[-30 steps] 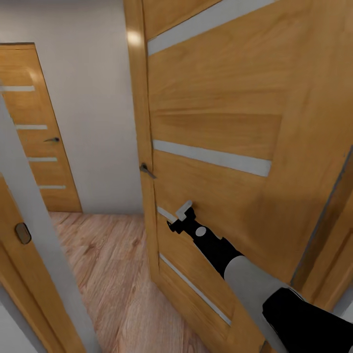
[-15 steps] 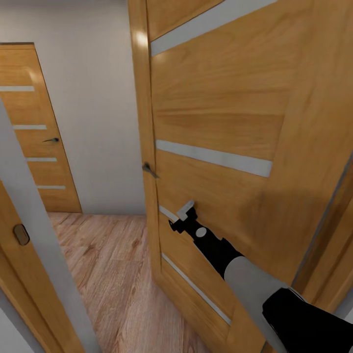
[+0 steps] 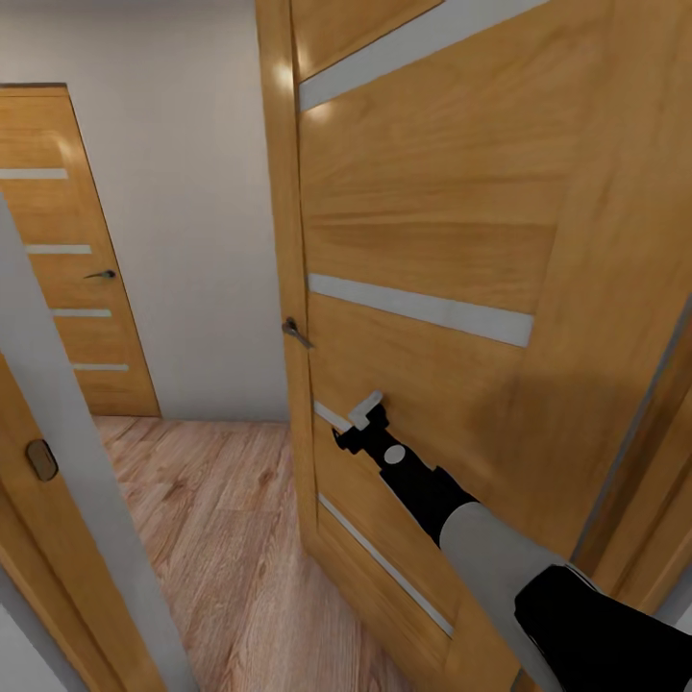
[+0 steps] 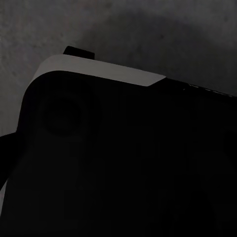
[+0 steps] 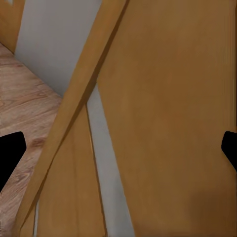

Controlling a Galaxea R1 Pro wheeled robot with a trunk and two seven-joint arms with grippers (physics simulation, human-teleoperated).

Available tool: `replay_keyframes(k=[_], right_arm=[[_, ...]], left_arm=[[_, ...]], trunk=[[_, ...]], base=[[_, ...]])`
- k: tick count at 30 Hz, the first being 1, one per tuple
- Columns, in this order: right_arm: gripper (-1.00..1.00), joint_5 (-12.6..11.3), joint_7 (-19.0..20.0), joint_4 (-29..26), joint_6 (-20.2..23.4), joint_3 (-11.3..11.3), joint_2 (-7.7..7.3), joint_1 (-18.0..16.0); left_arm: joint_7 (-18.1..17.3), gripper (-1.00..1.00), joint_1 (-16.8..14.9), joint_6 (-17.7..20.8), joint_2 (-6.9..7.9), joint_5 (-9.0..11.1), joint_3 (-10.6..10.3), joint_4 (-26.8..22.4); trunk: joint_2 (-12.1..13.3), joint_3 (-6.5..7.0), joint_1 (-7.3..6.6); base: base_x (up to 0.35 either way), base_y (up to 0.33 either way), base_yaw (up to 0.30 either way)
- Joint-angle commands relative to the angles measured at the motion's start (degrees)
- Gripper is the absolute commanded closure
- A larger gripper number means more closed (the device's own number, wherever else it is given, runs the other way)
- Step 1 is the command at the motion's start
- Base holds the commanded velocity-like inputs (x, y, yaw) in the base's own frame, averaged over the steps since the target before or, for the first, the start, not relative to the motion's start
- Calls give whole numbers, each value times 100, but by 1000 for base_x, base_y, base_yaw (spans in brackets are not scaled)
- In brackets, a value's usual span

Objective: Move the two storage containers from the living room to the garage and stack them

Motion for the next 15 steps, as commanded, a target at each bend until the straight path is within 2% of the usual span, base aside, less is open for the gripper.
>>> replay_keyframes(k=[1, 7, 14, 15], right_arm=[[-100, 40, -3, 3, -17, -16, 1, -5], [-100, -198, -3, -5, -16, -10, 1, -5], [-100, -231, 26, -11, -37, 18, 1, 12], [-100, -298, -65, -2, -25, 6, 1, 12]], left_arm=[[4, -100, 0, -14, -1, 28, 3, -2], [4, -100, 0, -15, -1, 33, 3, -2], [4, -100, 0, -16, -1, 42, 12, -2], [4, -100, 0, -16, -1, 42, 12, -2]], trunk=[[-3, -5, 0], [-3, -5, 0], [-3, -5, 0], [-3, -5, 0]], base=[[0, 0, 0], [0, 0, 0], [0, 0, 0], [0, 0, 0]])
